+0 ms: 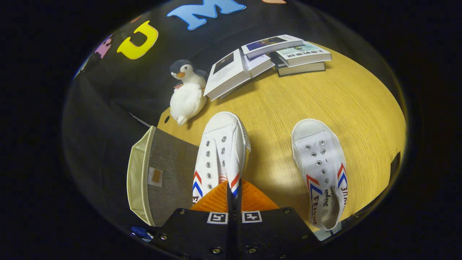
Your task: Open the storage box then place both shoes into the box .Put the left shoe in first, then the right shoe, with the right side of both shoes facing outward in a uniform manner.
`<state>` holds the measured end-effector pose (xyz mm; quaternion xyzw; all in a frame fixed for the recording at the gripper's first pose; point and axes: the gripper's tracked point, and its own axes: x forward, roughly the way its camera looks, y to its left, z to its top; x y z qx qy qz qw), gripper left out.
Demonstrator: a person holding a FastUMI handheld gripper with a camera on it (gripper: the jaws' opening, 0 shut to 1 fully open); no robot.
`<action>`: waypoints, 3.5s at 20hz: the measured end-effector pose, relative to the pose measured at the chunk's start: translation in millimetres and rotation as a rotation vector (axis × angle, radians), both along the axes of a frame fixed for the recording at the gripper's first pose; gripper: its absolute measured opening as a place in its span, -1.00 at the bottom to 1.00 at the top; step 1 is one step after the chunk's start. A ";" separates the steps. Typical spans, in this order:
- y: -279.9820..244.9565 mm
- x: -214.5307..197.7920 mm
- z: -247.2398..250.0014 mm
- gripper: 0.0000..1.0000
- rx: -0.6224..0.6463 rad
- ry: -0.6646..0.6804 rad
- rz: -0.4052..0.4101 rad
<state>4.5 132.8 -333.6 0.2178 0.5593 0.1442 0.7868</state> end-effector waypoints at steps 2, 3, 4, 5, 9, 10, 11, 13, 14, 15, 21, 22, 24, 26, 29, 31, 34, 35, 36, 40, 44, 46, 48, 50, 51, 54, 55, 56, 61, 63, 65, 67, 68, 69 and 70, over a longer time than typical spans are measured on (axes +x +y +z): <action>10.2 3.1 20.5 -1.00 0.036 -0.017 0.000; 15.1 5.2 29.2 -1.00 0.047 -0.025 0.001; 19.5 5.8 37.8 -1.00 0.053 -0.033 0.009; 24.0 7.6 44.9 -1.00 0.054 -0.040 0.018; 42.0 10.9 71.6 -1.00 0.074 -0.061 0.036; 48.7 13.1 78.0 -1.00 0.084 -0.068 0.035; 55.8 13.9 84.1 -1.00 0.095 -0.069 0.043; 72.2 13.1 94.9 -1.00 0.117 -0.073 0.055; 81.2 11.9 98.8 -1.00 0.127 -0.073 0.063; 90.5 11.7 100.3 -1.00 0.136 -0.069 0.073; 145.6 0.0 99.1 -1.00 0.155 -0.045 0.129; 153.5 -3.1 97.9 -1.00 0.156 -0.041 0.139; 171.0 -6.1 92.2 -1.00 0.156 -0.036 0.157; 186.4 -10.2 87.9 -1.00 0.149 -0.032 0.174; 208.2 -15.1 77.8 -1.00 0.125 -0.032 0.202; 220.0 -20.8 73.6 -1.00 0.112 -0.029 0.220; 235.1 -26.1 63.2 -1.00 0.101 -0.016 0.235; 238.7 -28.3 59.8 -1.00 0.094 -0.011 0.242; 242.1 -31.3 57.3 -1.00 0.087 -0.008 0.249; 248.0 -39.4 41.5 -1.00 0.049 0.015 0.265; 247.9 -41.5 22.0 -1.00 -0.001 0.040 0.259; 249.4 -45.4 9.7 -1.00 -0.029 0.054 0.267; 252.7 -49.3 4.0 -0.99 -0.037 0.077 0.260; 255.4 -49.0 -4.0 -1.00 -0.053 0.080 0.259; 256.1 -49.7 -9.0 -0.98 -0.067 0.083 0.266; 257.3 -50.7 -17.3 -0.98 -0.087 0.094 0.269; 257.4 -49.9 -17.7 -0.94 -0.094 0.089 0.284; 261.0 -51.9 -15.4 -0.89 -0.080 0.075 0.309; 269.5 -47.5 16.3 0.82 0.036 -0.005 0.322; 263.3 -45.0 37.0 0.96 0.063 -0.056 0.334; 248.3 -39.9 59.0 0.96 0.074 -0.120 0.345; 226.8 -25.0 79.9 0.96 0.074 -0.198 0.310; 216.0 -19.2 88.6 0.96 0.081 -0.218 0.294; 205.6 -15.4 95.6 0.96 0.088 -0.229 0.284; 192.5 -11.7 100.4 0.96 0.084 -0.241 0.269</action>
